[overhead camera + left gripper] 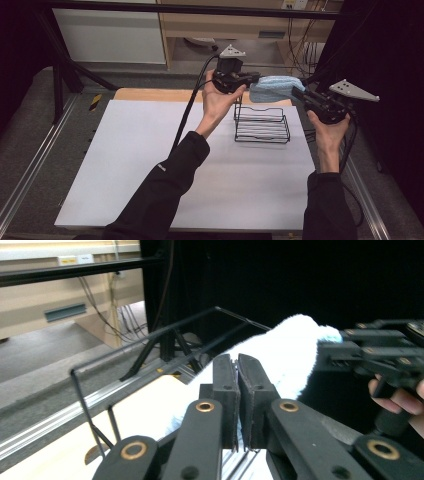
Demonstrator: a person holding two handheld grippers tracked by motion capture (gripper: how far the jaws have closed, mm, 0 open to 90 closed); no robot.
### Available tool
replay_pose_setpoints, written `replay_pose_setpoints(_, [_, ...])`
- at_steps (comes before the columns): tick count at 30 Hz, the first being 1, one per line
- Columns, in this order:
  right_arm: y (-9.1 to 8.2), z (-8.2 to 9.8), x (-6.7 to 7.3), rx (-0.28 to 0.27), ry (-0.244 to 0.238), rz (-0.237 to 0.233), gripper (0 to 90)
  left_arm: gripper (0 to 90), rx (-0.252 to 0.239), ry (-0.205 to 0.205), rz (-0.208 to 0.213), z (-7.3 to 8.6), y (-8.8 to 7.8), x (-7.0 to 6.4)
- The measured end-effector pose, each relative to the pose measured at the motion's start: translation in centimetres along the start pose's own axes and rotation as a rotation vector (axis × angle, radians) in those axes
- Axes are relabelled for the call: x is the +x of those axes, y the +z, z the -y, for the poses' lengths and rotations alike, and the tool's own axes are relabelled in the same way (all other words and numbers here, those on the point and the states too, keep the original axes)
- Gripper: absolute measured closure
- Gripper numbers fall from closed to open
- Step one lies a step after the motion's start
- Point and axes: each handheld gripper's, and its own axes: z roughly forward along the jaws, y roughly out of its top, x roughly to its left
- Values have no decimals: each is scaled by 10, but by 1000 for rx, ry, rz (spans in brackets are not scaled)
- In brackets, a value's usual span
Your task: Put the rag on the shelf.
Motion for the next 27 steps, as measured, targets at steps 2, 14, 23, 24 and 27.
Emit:
replay_pose_setpoints(2, [0,0,0,2,0,-3,779,871,9,5,13,4,-1,-1])
replay_pose_setpoints(14, [-7,-8,8,-6,10,1,483,894,44,43,26,19,2,-6])
replay_pose_setpoints(23, [-11,-24,16,-38,3,0,507,898,76,86,13,26,7,-9])
replay_pose_setpoints(24, [-10,-26,18,-28,13,-7,606,898,78,89,10,27,7,-10])
replay_pose_setpoints(27, [-8,-25,19,-12,25,-31,713,898,80,102,5,30,8,-11])
